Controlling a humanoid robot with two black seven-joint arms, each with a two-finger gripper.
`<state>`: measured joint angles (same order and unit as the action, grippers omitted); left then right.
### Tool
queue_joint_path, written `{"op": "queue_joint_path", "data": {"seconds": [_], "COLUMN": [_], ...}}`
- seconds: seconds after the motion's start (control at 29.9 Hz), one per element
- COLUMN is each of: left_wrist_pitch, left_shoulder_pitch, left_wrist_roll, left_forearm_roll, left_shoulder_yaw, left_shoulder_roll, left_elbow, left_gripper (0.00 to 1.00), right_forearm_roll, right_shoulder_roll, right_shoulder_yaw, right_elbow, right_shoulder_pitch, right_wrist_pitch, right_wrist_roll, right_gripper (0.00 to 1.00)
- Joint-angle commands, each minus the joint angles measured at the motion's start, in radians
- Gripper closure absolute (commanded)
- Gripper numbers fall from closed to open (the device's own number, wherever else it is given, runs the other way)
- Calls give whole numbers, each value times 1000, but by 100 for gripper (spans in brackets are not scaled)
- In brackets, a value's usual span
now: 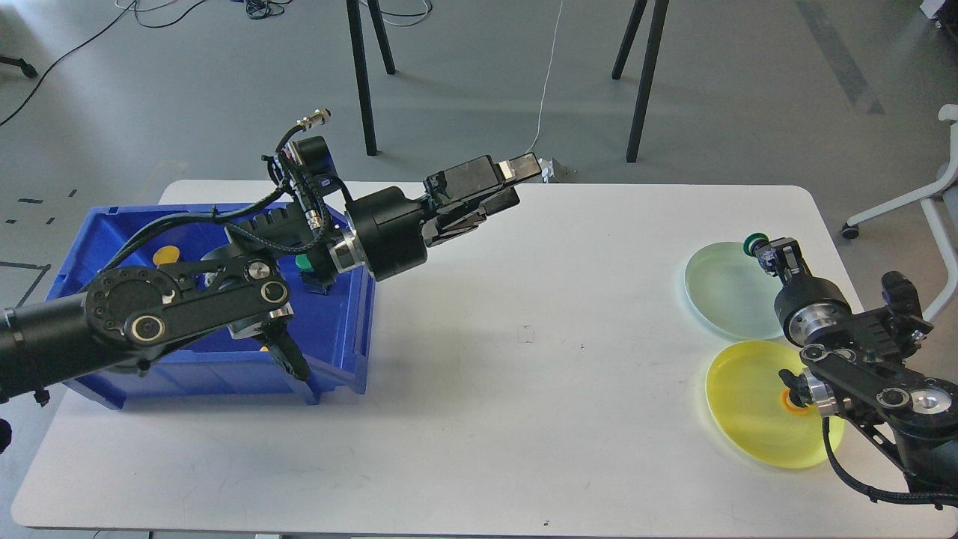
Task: Pass button and place on color plate
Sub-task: 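Lower the green button onto the pale green plate with the right gripper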
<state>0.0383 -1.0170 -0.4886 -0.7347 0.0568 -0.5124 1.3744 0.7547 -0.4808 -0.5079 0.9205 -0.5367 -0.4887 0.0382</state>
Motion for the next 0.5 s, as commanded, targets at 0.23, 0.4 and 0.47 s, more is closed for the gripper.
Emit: {"op": "queue_joint_path", "data": {"seconds": [0.23,0.4,0.47], "left_wrist_pitch": [0,0,0], "left_shoulder_pitch": [0,0,0], "left_wrist_roll": [0,0,0], "left_forearm_roll": [0,0,0], "left_shoulder_yaw": [0,0,0], "left_shoulder_roll": [0,0,0], "left_elbow": [0,0,0], "left_gripper": [11,11,11], "right_forearm_roll": [0,0,0], "right_shoulder_roll": [-2,-1,-2], "right_shoulder_yaw": [-4,-3,5], "right_elbow": [3,4,15], "right_shoulder_pitch": [17,18,23], "right_wrist_pitch": [0,0,0], "right_wrist_roll": [2,3,2], "right_gripper": [3,6,28]}}
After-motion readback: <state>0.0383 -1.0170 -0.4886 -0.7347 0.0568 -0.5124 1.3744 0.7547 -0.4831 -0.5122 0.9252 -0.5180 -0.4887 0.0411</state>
